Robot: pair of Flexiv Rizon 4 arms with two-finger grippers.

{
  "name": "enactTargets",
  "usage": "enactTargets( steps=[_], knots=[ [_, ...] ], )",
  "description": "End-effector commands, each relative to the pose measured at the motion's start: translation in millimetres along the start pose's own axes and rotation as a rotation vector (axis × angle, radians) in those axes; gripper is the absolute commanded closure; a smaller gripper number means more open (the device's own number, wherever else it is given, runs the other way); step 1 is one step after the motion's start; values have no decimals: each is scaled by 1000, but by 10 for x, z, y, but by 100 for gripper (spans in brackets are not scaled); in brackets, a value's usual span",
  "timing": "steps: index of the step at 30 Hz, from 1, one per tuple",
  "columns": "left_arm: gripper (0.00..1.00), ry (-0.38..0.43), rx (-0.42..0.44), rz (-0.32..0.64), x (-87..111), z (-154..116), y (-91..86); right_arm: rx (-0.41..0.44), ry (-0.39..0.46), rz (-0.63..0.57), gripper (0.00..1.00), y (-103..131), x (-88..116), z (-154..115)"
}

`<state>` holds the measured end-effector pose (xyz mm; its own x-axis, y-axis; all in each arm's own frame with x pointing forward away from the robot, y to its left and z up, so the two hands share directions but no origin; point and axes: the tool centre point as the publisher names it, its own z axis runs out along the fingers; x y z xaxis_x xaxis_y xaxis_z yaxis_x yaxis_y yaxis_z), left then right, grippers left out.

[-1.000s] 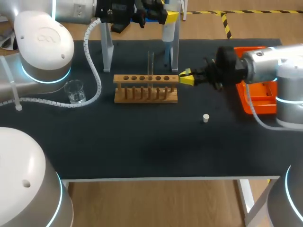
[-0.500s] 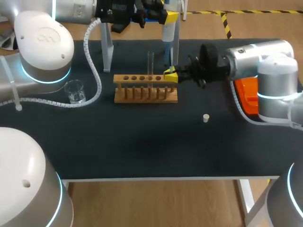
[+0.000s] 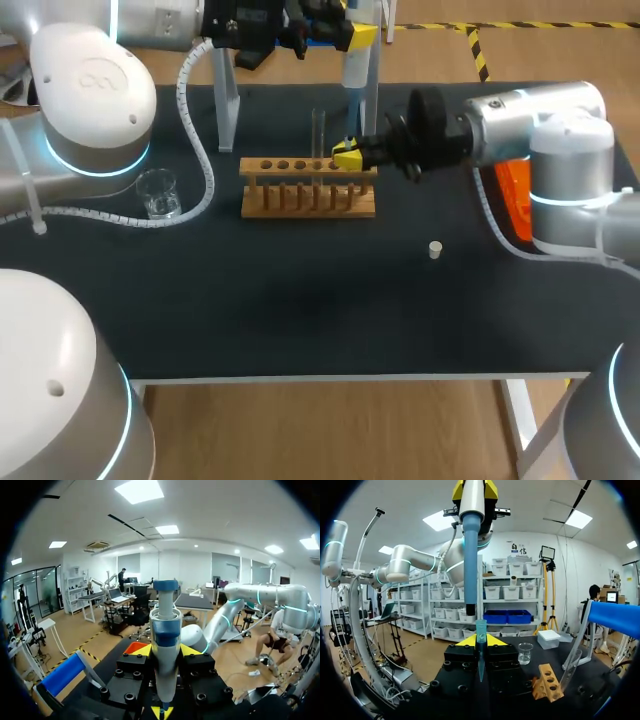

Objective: Invert the test tube, pick up the pipette, mount the tip to pipette, aspirate from beaker and dispense into the tube, eject the tip, return the pipette, and cap with the stopper.

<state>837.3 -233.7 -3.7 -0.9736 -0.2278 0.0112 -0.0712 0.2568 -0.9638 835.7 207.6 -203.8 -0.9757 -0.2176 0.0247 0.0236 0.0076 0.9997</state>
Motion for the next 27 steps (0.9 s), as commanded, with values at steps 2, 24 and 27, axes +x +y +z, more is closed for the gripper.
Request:
enactTargets(
  steps=[2, 24, 27],
  knots=[
    [100, 2, -1, 0, -1, -14, -2, -2, 0, -8, 100, 62, -5, 33],
    [100, 2, -1, 0, -1, -14, -2, -12, 10, -32, 100, -33, 33, 25],
    [100, 2, -1, 0, -1, -14, -2, -10, 9, -32, 100, -57, 31, 21]
  ],
)
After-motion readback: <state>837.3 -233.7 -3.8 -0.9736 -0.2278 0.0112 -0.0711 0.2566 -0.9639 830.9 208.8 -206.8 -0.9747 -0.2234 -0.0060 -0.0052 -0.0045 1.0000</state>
